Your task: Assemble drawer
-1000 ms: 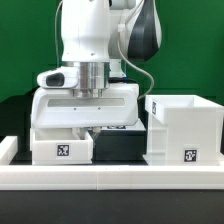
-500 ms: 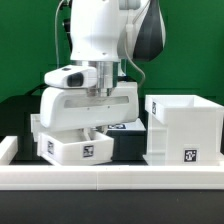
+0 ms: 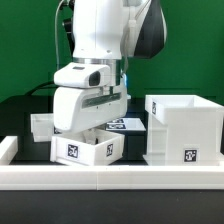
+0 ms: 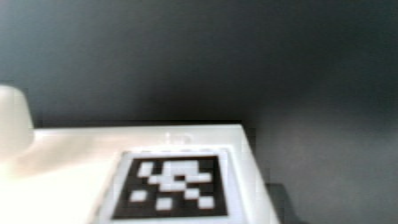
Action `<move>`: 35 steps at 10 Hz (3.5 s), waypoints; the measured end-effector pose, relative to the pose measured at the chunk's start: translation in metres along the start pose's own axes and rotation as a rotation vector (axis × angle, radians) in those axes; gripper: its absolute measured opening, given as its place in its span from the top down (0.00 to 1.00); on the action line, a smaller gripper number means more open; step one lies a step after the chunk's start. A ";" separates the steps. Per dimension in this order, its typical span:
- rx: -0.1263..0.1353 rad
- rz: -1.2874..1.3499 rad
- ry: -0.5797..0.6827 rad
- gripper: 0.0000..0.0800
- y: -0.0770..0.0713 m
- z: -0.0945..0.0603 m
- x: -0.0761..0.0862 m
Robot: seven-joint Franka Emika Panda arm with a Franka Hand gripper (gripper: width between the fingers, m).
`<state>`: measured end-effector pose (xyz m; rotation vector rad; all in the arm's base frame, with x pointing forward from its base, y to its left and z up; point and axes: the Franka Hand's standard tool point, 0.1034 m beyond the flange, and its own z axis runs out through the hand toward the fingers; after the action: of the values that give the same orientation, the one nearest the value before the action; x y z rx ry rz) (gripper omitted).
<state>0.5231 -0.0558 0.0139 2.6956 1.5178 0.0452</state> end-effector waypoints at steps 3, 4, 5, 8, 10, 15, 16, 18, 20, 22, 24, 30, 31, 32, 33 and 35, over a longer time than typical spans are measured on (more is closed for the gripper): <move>-0.007 -0.202 -0.013 0.95 0.002 -0.001 0.000; -0.007 -0.285 -0.022 0.95 0.002 -0.001 0.002; -0.009 -0.350 -0.028 0.95 0.001 -0.001 0.004; 0.028 -0.354 -0.037 0.95 -0.002 -0.001 0.010; 0.058 -0.352 -0.049 0.95 -0.001 -0.001 0.009; 0.074 -0.363 -0.049 0.95 -0.004 -0.001 0.011; 0.079 -0.403 -0.035 0.95 -0.002 -0.001 0.007; 0.089 -0.416 0.015 0.95 0.004 -0.002 -0.001; 0.090 -0.425 0.014 0.95 0.001 -0.002 0.007; 0.090 -0.421 0.013 0.95 0.002 -0.001 0.005; 0.090 -0.437 0.015 0.95 0.000 0.000 0.012; 0.052 -0.517 0.020 0.95 -0.002 0.002 0.035; 0.056 -0.517 0.019 0.95 -0.003 0.003 0.034; 0.055 -0.521 0.019 0.95 -0.004 0.002 0.036; 0.053 -0.527 0.022 0.95 -0.004 0.002 0.040; 0.052 -0.536 0.025 0.95 -0.006 0.001 0.046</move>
Offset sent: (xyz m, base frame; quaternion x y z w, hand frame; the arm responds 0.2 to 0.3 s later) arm 0.0093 0.0149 0.0035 0.0180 -0.0220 -0.2384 0.9707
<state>0.5418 -0.0135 0.0123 2.2327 2.2144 0.0178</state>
